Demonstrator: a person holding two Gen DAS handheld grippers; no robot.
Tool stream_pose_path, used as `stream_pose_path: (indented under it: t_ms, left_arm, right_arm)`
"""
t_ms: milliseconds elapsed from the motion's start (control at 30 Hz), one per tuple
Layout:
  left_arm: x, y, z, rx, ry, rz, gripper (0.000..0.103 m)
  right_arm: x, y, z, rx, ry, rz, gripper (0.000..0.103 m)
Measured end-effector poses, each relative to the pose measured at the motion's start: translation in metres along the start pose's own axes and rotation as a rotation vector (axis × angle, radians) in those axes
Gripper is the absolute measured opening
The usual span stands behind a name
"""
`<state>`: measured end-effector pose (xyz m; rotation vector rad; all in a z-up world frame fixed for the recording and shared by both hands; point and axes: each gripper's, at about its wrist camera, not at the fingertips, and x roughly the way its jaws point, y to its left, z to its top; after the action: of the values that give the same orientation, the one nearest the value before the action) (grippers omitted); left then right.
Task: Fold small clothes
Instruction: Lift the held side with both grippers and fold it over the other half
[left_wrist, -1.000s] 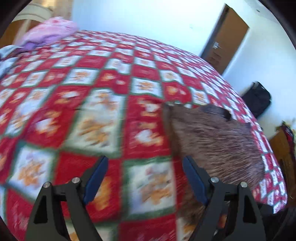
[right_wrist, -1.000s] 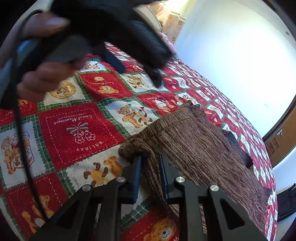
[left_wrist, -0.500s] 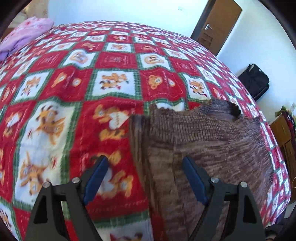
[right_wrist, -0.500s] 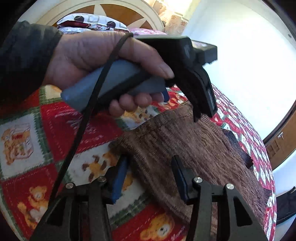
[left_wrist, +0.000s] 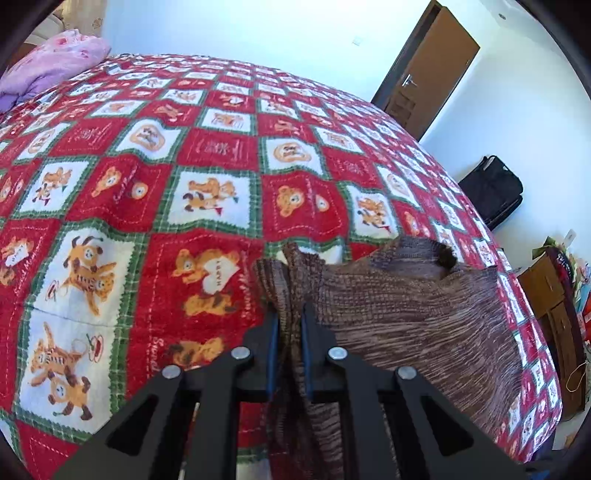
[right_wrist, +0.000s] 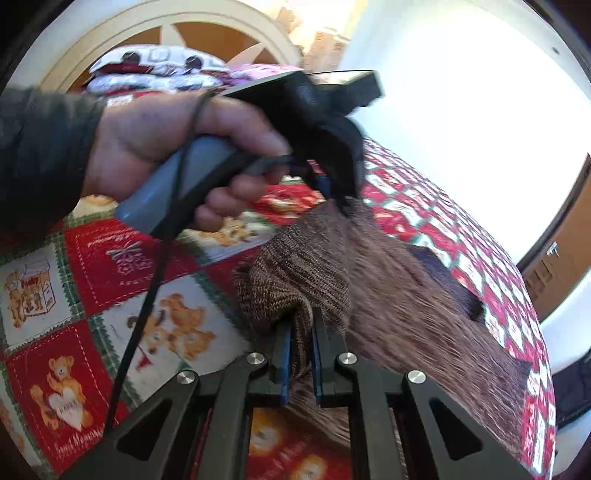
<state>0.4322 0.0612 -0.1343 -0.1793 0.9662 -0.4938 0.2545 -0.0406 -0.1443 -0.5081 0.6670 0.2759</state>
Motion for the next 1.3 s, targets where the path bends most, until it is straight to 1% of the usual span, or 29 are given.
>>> stream_pose_path:
  t_ms: [67,133,233,333,400,633,767,867,1067,1167,1300]
  left_arm:
    - [-0.006,-0.003,0.0,-0.011,-0.024,-0.008,0.011]
    - [-0.009,-0.005,0.003,-0.025,-0.04,-0.024,0.011]
    - [-0.019,-0.011,0.009,-0.06,-0.07,-0.077,0.011]
    - [-0.026,-0.027,0.016,-0.062,-0.092,-0.121,0.011]
    - [-0.028,-0.046,0.022,-0.046,-0.101,-0.152,0.011]
    - [-0.018,-0.109,0.034,-0.017,-0.12,-0.239,0.011]
    - [0.0,-0.153,0.038,0.023,-0.102,-0.264,0.011]
    - [0.021,-0.184,0.038,0.052,-0.063,-0.279,0.011]
    - [0.049,-0.221,0.034,0.095,-0.009,-0.266,0.011]
    - [0.052,-0.236,0.032,0.112,0.005,-0.269,0.011]
    - [0.06,-0.261,0.028,0.167,0.028,-0.255,0.011]
  right_arm:
    - [-0.008,-0.009,-0.002,0.02,-0.015,-0.005,0.008]
    - [-0.016,-0.018,-0.002,0.058,-0.03,0.018,0.008]
    - [-0.028,-0.035,-0.004,0.126,-0.058,0.054,0.008]
    - [-0.041,-0.049,-0.01,0.184,-0.087,0.047,0.008]
    - [-0.049,-0.063,-0.014,0.239,-0.098,0.047,0.008]
    - [-0.074,-0.123,-0.041,0.394,-0.112,-0.012,0.008]
    - [-0.087,-0.149,-0.064,0.485,-0.093,-0.038,0.008]
    - [-0.092,-0.166,-0.084,0.546,-0.063,-0.051,0.007]
    - [-0.095,-0.198,-0.124,0.672,-0.014,-0.051,0.007]
    - [-0.1,-0.208,-0.139,0.731,-0.006,-0.036,0.007]
    - [-0.104,-0.216,-0.158,0.797,0.011,-0.017,0.007]
